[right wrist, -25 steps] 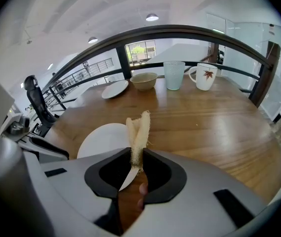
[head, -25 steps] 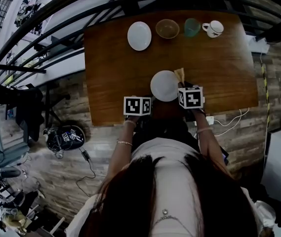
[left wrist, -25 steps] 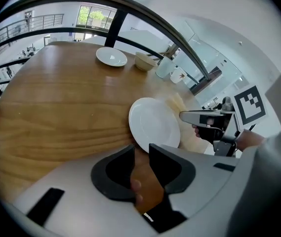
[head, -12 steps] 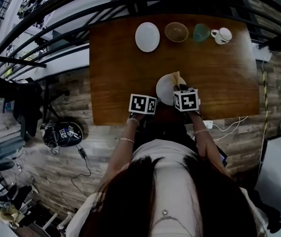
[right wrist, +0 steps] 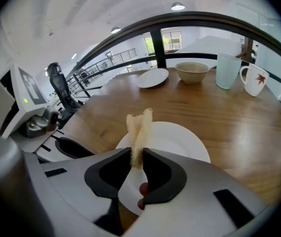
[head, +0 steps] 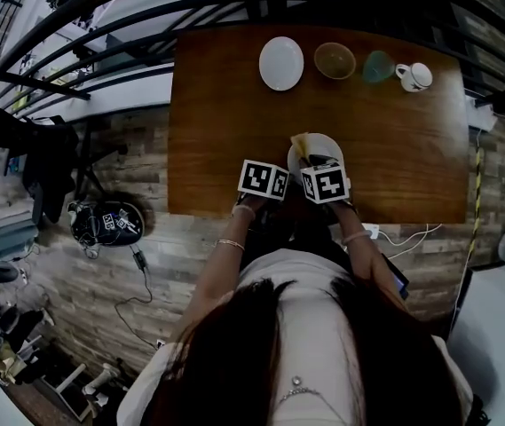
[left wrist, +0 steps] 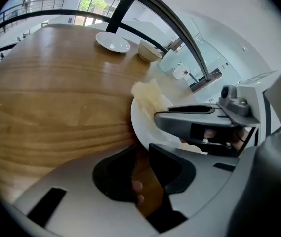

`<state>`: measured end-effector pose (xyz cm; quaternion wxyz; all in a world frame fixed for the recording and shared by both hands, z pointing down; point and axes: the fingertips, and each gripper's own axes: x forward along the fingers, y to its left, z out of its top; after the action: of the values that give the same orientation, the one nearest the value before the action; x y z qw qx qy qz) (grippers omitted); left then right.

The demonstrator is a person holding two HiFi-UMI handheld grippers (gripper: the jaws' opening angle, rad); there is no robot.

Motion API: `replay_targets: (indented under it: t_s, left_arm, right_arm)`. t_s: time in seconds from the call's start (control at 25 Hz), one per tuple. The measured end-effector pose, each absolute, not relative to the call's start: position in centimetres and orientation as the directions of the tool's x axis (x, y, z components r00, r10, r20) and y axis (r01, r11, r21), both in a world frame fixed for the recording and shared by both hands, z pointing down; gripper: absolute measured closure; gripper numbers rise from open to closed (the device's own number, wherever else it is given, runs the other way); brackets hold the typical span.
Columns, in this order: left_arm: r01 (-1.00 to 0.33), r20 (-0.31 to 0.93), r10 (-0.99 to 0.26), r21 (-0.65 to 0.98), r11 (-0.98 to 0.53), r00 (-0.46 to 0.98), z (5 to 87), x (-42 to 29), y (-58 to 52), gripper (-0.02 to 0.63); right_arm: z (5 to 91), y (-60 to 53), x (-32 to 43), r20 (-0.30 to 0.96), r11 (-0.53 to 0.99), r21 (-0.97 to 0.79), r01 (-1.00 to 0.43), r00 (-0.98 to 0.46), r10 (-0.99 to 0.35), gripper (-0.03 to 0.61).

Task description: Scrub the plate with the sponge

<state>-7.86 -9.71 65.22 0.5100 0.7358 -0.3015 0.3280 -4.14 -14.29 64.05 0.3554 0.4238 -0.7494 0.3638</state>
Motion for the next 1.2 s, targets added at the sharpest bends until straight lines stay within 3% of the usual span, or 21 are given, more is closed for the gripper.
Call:
replay_targets:
  t_s: [0.2, 0.36, 0.92, 1.2]
  left_arm:
    - [-0.771, 0.778, -0.113, 0.572, -0.279, 0.618, 65.3, -8.0, -9.8, 0.531]
    - [-0.773, 0.776, -0.123, 0.575, -0.269, 0.619, 65.2, -8.0, -9.9, 0.531]
    - [-0.776, 0.771, -0.146, 0.575, -0.261, 0.62, 65.2, -8.3, -10.0, 0.531]
    - [-0.773, 0.765, -0.152, 0.581, -0.256, 0.625, 65.2, -8.2, -10.0, 0.531]
  right_arm:
    - [63.5, -13.9, -6.5, 0.818, 0.443, -0.303, -0.844, -0.469, -0.334, 0.486]
    - [64.4, -13.6, -4.9, 0.848, 0.422, -0.274, -0.864, -0.424, -0.318, 0.486]
    - [62.6, -15.2, 8.1, 0.879, 0.119, -0.119, -0.986, -0.16, -0.449, 0.486]
    - [63.9, -13.1, 3.6, 0.902, 0.239, -0.123, -0.963, -0.209, -0.378, 0.486]
